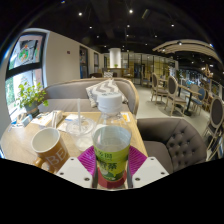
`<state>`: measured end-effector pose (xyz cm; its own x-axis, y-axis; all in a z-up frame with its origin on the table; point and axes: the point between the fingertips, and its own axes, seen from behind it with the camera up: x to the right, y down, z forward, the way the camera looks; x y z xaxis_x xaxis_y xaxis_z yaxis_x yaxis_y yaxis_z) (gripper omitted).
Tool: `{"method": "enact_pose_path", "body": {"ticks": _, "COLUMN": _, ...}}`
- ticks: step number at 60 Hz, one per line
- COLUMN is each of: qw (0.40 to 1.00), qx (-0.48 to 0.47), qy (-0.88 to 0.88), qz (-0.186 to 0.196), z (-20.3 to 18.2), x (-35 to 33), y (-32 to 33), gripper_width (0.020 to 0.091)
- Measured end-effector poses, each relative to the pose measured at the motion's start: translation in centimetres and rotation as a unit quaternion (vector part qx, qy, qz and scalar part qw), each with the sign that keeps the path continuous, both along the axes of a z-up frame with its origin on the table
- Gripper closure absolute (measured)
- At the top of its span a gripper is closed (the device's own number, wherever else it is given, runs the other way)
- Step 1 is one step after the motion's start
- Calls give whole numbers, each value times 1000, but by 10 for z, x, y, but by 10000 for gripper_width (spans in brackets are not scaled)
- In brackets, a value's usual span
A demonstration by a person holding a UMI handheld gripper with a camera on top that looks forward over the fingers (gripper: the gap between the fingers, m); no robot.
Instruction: Pour water
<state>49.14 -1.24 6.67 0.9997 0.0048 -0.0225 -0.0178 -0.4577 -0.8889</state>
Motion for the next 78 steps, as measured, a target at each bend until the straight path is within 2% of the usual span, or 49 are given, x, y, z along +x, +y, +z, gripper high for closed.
{"method": "enact_pose_path", "body": {"ticks": 5, "qw": 1000, "qx": 2, "qy": 3, "qz": -6, "z": 1, "x": 1, "y": 0, "gripper_width": 697}}
{"method": "enact_pose_path", "body": {"ticks": 15, "qw": 1000, "qx": -18, "qy": 14, "qz": -16, "z": -5, "x": 3, "y": -5, "gripper_width": 562}}
{"method": "enact_pose_path", "body": {"ticks": 17, "qw": 999, "qx": -29, "qy": 18, "qz": -17, "z": -4, "x": 2, "y": -6, "gripper_width": 477}}
{"method": "enact_pose_path", "body": {"ticks": 21, "qw": 998, "qx": -48, "qy": 25, "qz": -18, "z": -2, "x": -1, "y": -14, "gripper_width": 246}}
{"method": "enact_pose_path", "body": {"ticks": 22, "qw": 998, "qx": -55, "qy": 26, "qz": -19, "z": -4, "x": 1, "y": -16, "gripper_width": 238}}
{"method": "enact_pose_path", "body": {"ticks": 25, "qw": 997, "qx": -72, "qy": 27, "qz": -20, "z": 3, "x": -3, "y": -28, "gripper_width": 258}}
{"method": "enact_pose_path", "body": {"ticks": 32, "qw": 995, "qx": -86, "qy": 27, "qz": -39, "z": 30, "x": -4, "y": -58, "gripper_width": 252}}
{"method": "enact_pose_path", "body": {"ticks": 49, "qw": 988, "qx": -143, "qy": 28, "qz": -50, "z": 85, "x": -42, "y": -154, "gripper_width": 251}}
{"method": "enact_pose_path", "body": {"ticks": 62, "qw": 987, "qx": -152, "qy": 5, "qz": -53, "z": 104, "x": -53, "y": -191, "gripper_width": 250}}
{"method": "enact_pose_path", "body": {"ticks": 70, "qw": 986, "qx": -154, "qy": -1, "qz": -58, "z": 104, "x": -55, "y": -198, "gripper_width": 251}}
{"method": "enact_pose_path", "body": {"ticks": 78, "qw": 987, "qx": -152, "qy": -10, "qz": -46, "z": 103, "x": -61, "y": -203, "gripper_width": 249}}
